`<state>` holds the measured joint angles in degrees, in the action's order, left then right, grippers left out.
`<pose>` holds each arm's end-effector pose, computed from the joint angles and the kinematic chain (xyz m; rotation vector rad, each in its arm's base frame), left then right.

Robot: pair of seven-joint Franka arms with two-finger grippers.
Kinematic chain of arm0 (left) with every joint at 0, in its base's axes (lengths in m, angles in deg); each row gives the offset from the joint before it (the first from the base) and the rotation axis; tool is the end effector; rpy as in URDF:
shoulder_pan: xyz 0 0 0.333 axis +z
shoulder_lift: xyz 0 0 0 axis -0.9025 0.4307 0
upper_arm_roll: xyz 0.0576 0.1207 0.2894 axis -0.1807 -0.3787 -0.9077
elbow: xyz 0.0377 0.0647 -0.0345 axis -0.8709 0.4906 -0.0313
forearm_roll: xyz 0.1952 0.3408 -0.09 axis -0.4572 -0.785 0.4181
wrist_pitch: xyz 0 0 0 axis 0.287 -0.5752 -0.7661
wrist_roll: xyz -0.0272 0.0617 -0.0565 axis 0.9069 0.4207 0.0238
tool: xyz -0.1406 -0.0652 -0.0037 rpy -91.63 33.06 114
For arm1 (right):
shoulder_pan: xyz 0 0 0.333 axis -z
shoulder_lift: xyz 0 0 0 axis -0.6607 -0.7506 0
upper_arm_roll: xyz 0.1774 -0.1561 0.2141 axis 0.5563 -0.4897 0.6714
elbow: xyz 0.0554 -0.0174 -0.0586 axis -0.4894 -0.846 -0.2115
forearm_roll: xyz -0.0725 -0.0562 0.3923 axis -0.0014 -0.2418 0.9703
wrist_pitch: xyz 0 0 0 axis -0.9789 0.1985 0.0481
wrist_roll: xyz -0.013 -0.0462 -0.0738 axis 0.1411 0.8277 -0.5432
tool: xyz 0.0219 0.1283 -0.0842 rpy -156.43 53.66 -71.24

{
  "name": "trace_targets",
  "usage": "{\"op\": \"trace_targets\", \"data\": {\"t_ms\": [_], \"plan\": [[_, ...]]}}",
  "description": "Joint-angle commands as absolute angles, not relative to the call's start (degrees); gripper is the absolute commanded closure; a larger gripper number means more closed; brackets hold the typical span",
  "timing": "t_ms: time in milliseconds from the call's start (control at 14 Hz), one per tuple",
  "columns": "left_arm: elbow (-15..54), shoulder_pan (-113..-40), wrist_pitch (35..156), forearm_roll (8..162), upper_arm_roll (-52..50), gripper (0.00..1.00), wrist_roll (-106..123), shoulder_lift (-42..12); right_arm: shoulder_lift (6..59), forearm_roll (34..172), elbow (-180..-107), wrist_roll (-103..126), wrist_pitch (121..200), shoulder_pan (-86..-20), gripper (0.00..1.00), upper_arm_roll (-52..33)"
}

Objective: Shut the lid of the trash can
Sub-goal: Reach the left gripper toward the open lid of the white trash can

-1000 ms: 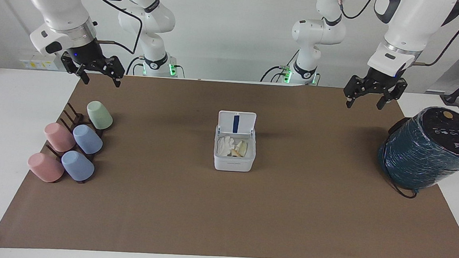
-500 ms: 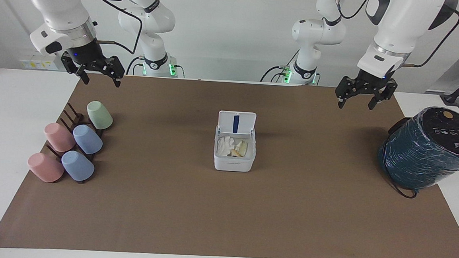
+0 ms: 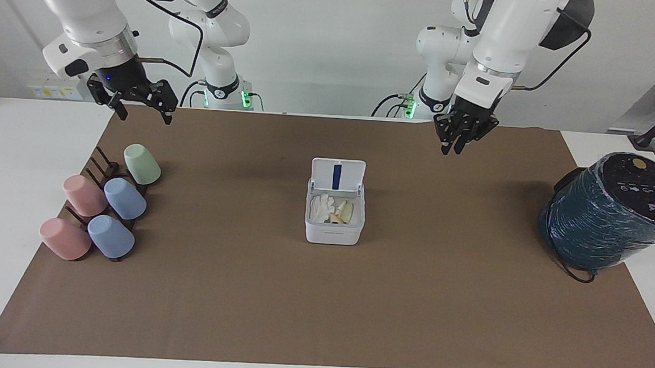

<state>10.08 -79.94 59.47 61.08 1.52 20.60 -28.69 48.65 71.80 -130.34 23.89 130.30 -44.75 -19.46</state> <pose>0.5251 -0.2096 0.5510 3.0716 0.1748 0.1329 0.5522 0.0029 0.5778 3.1258 -0.1014 -0.0762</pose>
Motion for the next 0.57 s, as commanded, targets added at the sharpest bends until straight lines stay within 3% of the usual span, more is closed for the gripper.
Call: {"op": "trace_targets", "data": {"t_ms": [0, 500], "plan": [[16.9, -83.7, 65.3, 62.2, 0.6, 1.0, 28.1, -32.5, 49.6, 72.7, -131.0, 23.0, 129.8, -44.6, 0.0, -19.5], [23.0, -94.1, 73.8, 63.9, 0.6, 1.0, 47.2, -32.5, 49.6, 72.7, -131.0, 23.0, 129.8, -44.6, 0.0, -19.5]]}}
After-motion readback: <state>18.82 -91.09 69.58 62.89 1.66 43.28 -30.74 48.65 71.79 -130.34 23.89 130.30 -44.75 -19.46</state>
